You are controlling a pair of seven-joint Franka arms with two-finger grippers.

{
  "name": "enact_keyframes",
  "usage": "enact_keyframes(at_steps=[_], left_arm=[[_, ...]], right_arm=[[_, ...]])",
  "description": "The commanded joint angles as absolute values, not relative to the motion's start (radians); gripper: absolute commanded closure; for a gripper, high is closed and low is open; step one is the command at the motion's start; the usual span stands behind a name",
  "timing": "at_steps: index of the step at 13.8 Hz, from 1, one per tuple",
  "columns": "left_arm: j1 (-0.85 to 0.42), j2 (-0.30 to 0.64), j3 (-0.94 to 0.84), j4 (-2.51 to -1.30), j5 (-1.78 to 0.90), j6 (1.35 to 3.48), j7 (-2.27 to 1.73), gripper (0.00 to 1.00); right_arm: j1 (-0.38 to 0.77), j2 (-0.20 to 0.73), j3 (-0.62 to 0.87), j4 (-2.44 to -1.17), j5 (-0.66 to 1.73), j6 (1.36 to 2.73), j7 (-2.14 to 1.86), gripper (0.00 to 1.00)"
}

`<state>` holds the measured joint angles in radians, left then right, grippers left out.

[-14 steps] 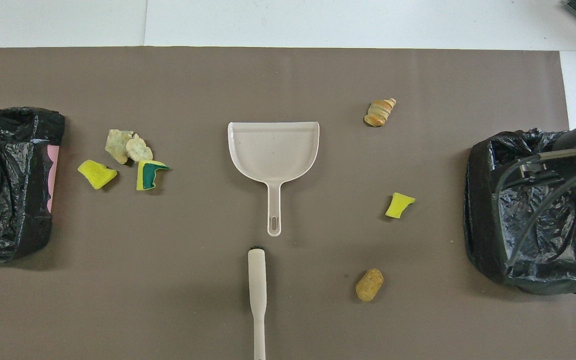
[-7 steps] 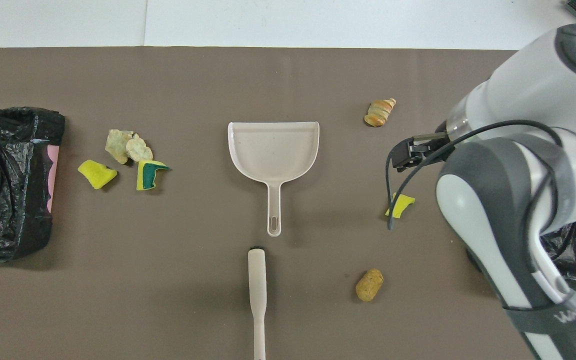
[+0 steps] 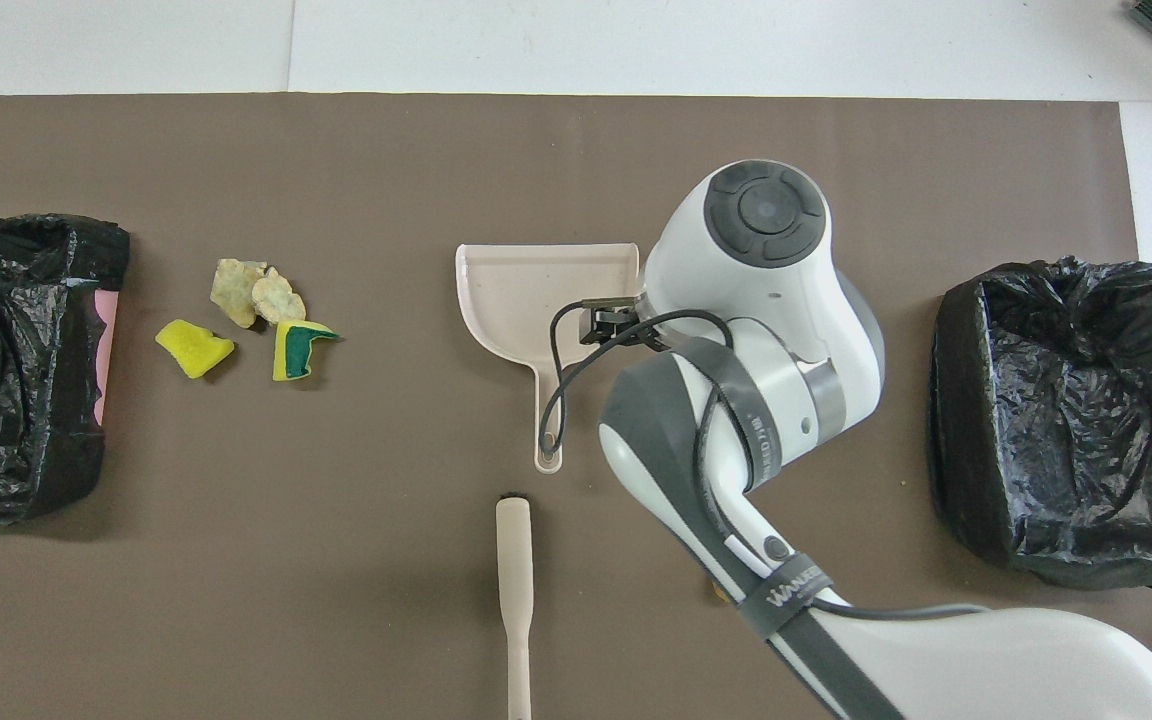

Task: Sweep and dump trash in bin
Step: 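Reach the right gripper to the beige dustpan handle and grasp it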

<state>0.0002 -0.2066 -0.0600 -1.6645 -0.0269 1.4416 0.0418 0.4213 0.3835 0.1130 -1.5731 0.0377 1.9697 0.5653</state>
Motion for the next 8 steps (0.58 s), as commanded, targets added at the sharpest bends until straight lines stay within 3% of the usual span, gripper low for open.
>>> enact_keyframes(at_steps=[1,6,8], left_arm=[[-0.038,-0.239,-0.074,-1.759,-0.035,1.512,-0.044,0.00],[-0.066,-0.250,-0.074,-1.796,-0.037,1.526,-0.035,0.00],[-0.064,-0.250,-0.074,-1.798,-0.037,1.526,-0.031,0.00]], right_arm=[[0.500,0.425,0.110,-1.568,0.025,2.017,0.691,0.00],[0.543,0.456,0.112,-1.607,-0.029,2.055,0.729,0.00],[0.546,0.456,0.113,-1.647,-0.031,2.086,0.730,0.07]])
